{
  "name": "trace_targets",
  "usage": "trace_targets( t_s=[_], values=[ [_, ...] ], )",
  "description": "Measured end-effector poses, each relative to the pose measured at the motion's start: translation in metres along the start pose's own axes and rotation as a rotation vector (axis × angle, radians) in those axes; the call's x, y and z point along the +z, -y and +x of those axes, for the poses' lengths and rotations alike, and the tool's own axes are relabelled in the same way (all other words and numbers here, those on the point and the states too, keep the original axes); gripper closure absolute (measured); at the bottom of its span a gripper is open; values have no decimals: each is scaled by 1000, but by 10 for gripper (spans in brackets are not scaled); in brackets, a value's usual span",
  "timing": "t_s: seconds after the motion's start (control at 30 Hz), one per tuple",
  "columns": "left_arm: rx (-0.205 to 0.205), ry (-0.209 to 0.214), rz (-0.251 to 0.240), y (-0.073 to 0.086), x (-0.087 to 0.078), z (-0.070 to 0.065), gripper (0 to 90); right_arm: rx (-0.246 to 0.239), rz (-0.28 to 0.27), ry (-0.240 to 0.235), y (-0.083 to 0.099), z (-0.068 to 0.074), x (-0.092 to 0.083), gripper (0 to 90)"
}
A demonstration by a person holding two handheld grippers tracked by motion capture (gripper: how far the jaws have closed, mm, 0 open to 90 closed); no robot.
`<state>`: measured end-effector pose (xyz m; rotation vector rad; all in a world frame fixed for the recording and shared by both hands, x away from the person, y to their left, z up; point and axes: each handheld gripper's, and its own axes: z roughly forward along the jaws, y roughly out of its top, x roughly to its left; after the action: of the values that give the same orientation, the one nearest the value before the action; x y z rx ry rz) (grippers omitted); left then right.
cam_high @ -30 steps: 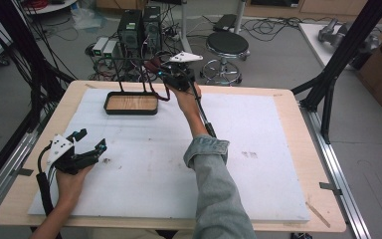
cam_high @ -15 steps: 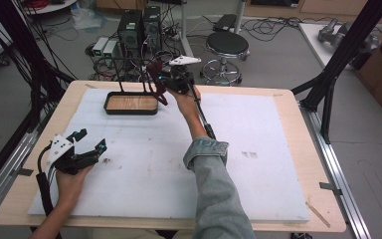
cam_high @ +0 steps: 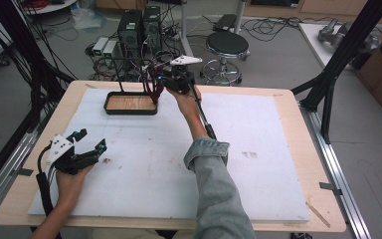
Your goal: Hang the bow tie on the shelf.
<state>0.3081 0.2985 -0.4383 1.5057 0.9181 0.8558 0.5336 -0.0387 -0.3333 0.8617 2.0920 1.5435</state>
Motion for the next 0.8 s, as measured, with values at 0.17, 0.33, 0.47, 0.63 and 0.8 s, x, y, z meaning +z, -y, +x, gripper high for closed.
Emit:
trace_targets(
  t_s=[0.17, 0.33, 0.47, 0.63, 0.8],
  values=[
    [-1, 0, 0, 0, 0, 0, 200, -1, -14, 0, -5, -1, -9, 638],
    [0, -1, 2, 0, 0, 0, 200, 8, -46, -5, -11, -6, -20, 619],
    [1, -3, 1, 0, 0, 0, 201, 12, -62, 2, -14, -10, -30, 578],
    [1, -3, 1, 0, 1, 0, 201, 4, -80, 13, -18, -16, -47, 537],
    [2, -2, 5, 0, 0, 0, 200, -8, -98, 21, -20, -25, -67, 493]
  ],
)
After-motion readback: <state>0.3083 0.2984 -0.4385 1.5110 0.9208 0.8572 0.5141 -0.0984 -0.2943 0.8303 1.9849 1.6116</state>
